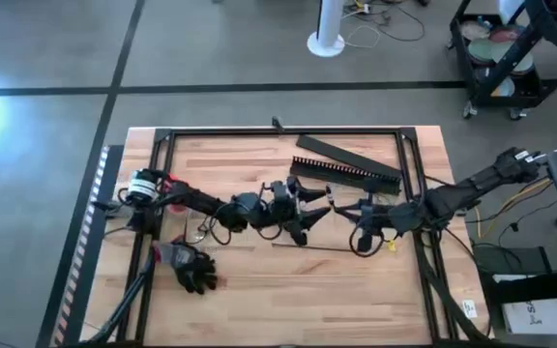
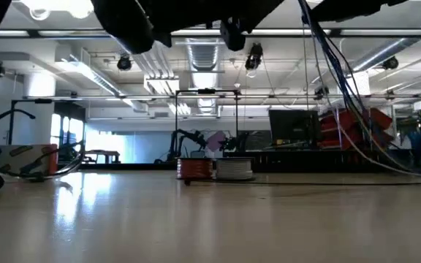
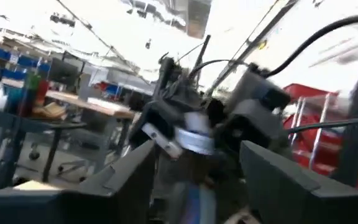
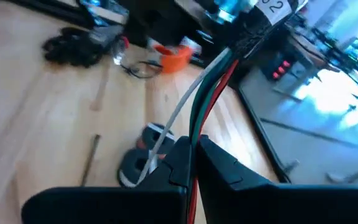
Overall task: Ziptie cables
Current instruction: Wrap the black zip tie on the cables
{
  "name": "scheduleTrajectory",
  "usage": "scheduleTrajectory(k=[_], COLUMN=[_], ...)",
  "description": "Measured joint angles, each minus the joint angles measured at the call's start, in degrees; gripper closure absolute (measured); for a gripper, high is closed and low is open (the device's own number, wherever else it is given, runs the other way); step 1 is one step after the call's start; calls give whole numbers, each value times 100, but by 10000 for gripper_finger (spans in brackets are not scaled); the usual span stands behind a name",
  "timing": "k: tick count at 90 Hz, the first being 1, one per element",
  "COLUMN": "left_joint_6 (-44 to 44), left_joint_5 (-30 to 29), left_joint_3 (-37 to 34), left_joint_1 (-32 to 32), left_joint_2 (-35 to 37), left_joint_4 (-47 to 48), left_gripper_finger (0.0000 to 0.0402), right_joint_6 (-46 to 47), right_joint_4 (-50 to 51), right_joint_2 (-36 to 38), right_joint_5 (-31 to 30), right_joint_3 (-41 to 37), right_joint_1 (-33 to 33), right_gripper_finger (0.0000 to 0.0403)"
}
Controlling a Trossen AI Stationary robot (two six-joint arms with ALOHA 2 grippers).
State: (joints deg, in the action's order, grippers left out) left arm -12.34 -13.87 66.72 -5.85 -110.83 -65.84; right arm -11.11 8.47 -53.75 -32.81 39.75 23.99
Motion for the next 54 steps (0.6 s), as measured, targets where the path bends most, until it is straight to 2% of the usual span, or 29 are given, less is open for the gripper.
scheduleTrajectory(k=[11,22,32,50,54], left_joint_6=[266,476,477,547,597], left_joint_5=[93,136,136,210,225], left_joint_3=[375,726,923,1079,1147], left_joint_1=[0,-15,-6,-10,1], left_joint_2=[0,5,7,7,7], left_joint_4=[629,1284,1638,1732,1782], left_gripper_finger=[187,218,265,376,390], right_joint_6=[-94,-94,-92,137,215], right_joint_4=[-64,-64,-40,-12,10], right_joint_2=[-30,-31,3,129,164], right_joint_5=[-19,-20,-18,-28,-41], right_joint_3=[0,0,0,0,0], right_joint_1=[-2,-2,-2,-2,-2], right_gripper_finger=[403,403,403,400,393])
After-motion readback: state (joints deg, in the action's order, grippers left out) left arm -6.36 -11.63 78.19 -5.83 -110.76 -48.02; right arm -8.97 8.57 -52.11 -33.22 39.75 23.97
